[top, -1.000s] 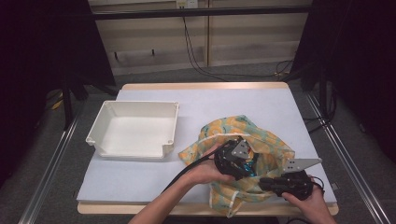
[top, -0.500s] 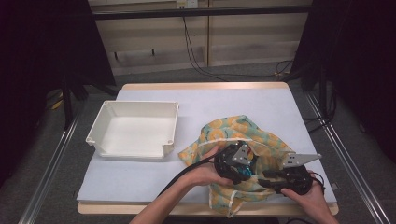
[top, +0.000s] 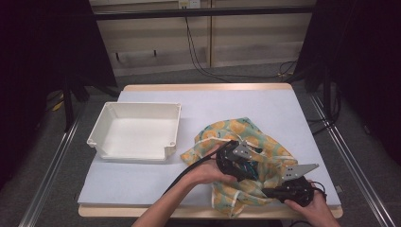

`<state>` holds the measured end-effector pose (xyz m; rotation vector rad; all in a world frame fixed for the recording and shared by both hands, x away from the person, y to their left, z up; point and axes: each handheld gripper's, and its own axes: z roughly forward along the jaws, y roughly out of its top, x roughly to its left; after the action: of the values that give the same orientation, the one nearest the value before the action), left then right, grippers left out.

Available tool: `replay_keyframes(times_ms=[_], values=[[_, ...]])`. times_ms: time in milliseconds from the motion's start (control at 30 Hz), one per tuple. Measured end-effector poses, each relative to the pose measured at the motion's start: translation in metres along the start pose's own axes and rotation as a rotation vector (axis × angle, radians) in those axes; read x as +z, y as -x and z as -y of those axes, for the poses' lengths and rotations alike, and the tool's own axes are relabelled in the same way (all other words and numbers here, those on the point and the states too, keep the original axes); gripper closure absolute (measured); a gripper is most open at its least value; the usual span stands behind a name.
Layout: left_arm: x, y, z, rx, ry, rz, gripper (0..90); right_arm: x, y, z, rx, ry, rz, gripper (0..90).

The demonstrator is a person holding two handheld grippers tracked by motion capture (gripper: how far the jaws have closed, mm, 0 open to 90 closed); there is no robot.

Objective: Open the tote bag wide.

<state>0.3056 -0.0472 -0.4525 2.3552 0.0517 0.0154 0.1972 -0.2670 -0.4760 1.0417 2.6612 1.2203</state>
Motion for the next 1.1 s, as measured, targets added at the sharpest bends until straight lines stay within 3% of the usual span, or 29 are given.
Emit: replay_keyframes(times_ms=[133,300,433,600,667,733,833,933,1000,1100], values=[[0.0,0.005,-0.003,-0.005,-0.008,-0.002,43.1,0.002,0.003,0.003,0.007,0.001,0.001,90.0],[-0.002,0.02,-0.01,0.066,-0.036,-0.042,48.5,-0.001,0.006,0.003,0.02,0.029,-0.005,86.5],[0.005,0.012,-0.007,0.053,-0.033,-0.052,46.1,-0.001,0.007,0.003,0.026,0.029,-0.004,86.1],[0.008,0.01,-0.003,0.09,-0.029,-0.045,44.1,-0.001,0.008,0.004,0.035,0.033,-0.002,85.4],[0.01,0.011,-0.004,0.089,-0.033,-0.028,39.6,0.0,0.009,0.004,0.037,0.034,-0.004,84.8],[0.011,0.013,-0.004,0.092,-0.04,-0.039,36.1,-0.001,0.009,0.003,0.04,0.034,-0.007,84.3],[0.016,0.018,-0.004,0.149,-0.065,-0.09,33.9,-0.001,0.01,0.004,0.042,0.036,-0.006,84.1],[0.018,0.018,-0.005,0.127,-0.065,-0.11,33.6,-0.001,0.01,0.004,0.042,0.037,-0.005,84.0],[0.019,0.018,-0.005,0.125,-0.073,-0.135,38.8,-0.001,0.01,0.004,0.042,0.038,-0.004,84.0],[0.019,0.015,-0.003,0.104,-0.061,-0.117,48.6,-0.001,0.011,0.004,0.044,0.039,-0.003,83.9]])
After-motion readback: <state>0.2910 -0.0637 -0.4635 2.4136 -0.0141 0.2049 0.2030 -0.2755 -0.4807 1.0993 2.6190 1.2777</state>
